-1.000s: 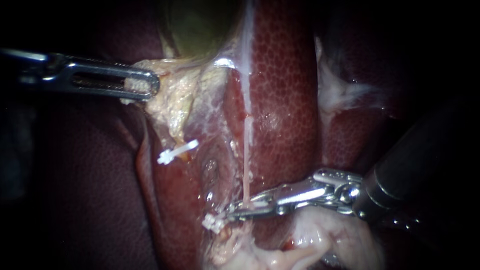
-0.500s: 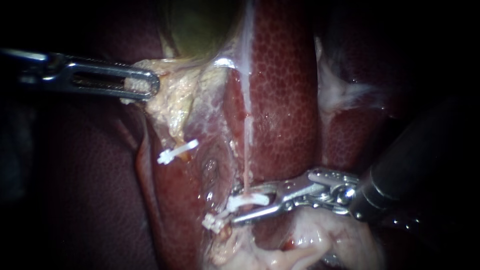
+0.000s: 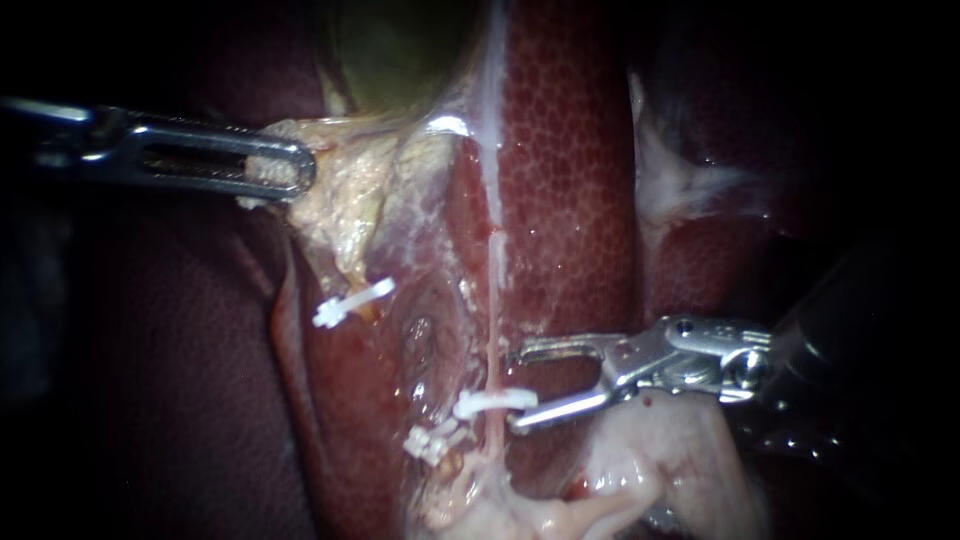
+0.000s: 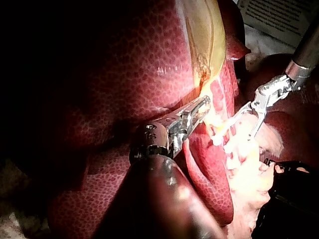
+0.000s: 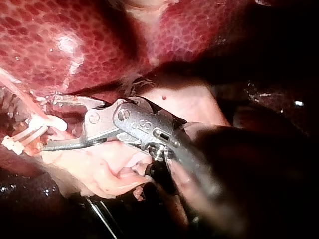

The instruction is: Going back first clip right tube

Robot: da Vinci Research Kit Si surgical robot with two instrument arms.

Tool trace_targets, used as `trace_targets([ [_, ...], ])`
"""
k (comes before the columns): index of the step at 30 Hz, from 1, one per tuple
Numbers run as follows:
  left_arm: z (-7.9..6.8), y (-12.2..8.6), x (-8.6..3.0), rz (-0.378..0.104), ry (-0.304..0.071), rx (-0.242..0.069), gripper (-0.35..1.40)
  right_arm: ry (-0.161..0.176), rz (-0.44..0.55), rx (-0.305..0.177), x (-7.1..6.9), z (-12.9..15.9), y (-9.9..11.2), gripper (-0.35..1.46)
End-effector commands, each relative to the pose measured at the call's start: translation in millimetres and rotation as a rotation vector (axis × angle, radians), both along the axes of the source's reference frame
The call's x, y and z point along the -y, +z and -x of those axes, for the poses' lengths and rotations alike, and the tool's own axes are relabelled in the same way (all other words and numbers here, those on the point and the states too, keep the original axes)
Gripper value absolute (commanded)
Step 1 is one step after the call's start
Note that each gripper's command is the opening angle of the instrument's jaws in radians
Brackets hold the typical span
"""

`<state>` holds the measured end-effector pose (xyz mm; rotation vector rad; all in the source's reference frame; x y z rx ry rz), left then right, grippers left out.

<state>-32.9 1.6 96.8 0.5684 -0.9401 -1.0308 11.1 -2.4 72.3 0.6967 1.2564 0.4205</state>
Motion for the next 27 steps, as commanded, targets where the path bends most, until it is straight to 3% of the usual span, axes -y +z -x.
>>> trace_targets([
  [1, 0.0, 0.0, 0.0, 0.000, 0.000, 0.000, -0.35, 0.005, 0.009, 0.000, -0.4, 0.3, -0.6, 0.60],
  [7, 0.1, 0.0, 0.0, 0.000, 0.000, 0.000, -0.35, 0.020, 0.068, -0.025, -3.3, 1.9, -5.3, 0.60],
  [13, 0.3, 0.1, -0.1, 0.000, -0.001, -0.001, -0.35, 0.037, 0.109, -0.047, -5.1, 3.2, -9.2, 0.60],
  [21, 1.0, 1.0, -0.1, 0.004, -0.004, -0.003, -0.35, 0.037, 0.114, -0.051, -5.0, 3.4, -9.4, 0.60],
  [27, 2.1, 3.4, 0.6, 0.017, -0.011, -0.011, -0.35, 0.036, 0.114, -0.052, -4.9, 3.6, -9.4, 0.60],
])
